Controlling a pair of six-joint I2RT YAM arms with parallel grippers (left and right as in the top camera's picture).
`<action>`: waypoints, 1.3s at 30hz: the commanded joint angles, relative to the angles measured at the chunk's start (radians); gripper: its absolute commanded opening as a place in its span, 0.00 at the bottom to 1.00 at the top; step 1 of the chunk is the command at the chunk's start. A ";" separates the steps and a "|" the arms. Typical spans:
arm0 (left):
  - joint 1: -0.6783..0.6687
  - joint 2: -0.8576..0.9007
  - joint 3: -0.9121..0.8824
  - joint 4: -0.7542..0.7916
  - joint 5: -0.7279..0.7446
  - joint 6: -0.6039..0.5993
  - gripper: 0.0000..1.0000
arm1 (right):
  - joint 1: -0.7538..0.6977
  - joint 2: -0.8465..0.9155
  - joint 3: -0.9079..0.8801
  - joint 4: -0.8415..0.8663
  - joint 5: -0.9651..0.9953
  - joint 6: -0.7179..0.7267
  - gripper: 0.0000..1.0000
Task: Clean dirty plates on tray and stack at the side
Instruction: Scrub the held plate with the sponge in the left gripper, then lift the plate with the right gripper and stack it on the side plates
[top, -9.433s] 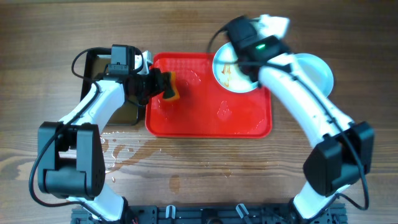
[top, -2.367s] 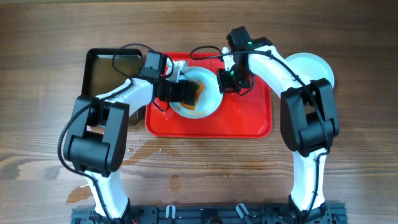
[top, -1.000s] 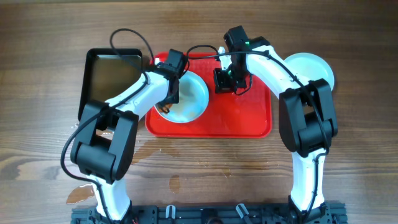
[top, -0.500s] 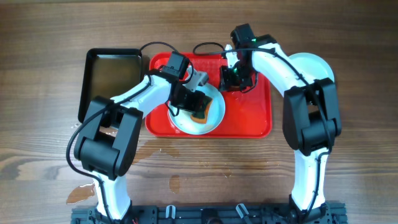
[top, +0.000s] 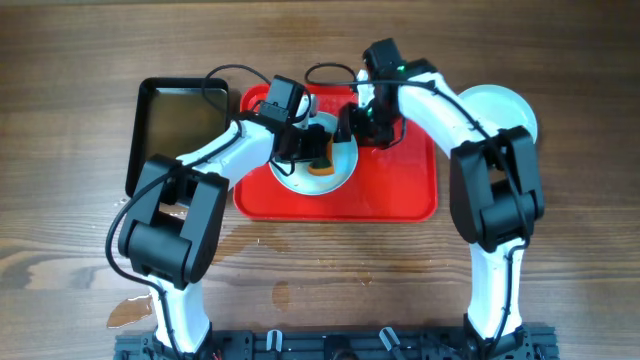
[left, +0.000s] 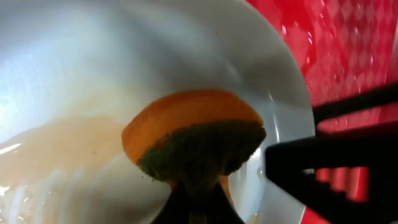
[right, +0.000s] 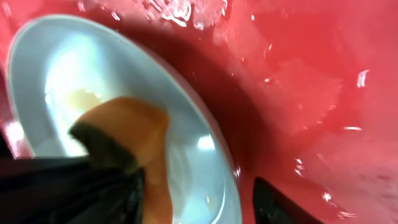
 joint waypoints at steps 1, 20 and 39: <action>0.055 0.021 -0.010 -0.001 -0.060 -0.129 0.04 | 0.013 0.035 -0.023 0.023 0.046 0.092 0.47; 0.146 0.016 -0.002 -0.267 -0.503 0.095 0.04 | 0.039 0.053 -0.023 0.063 0.058 0.125 0.04; 0.112 -0.271 0.214 -0.400 -0.399 -0.029 0.11 | -0.064 -0.359 -0.022 -0.129 0.540 -0.003 0.04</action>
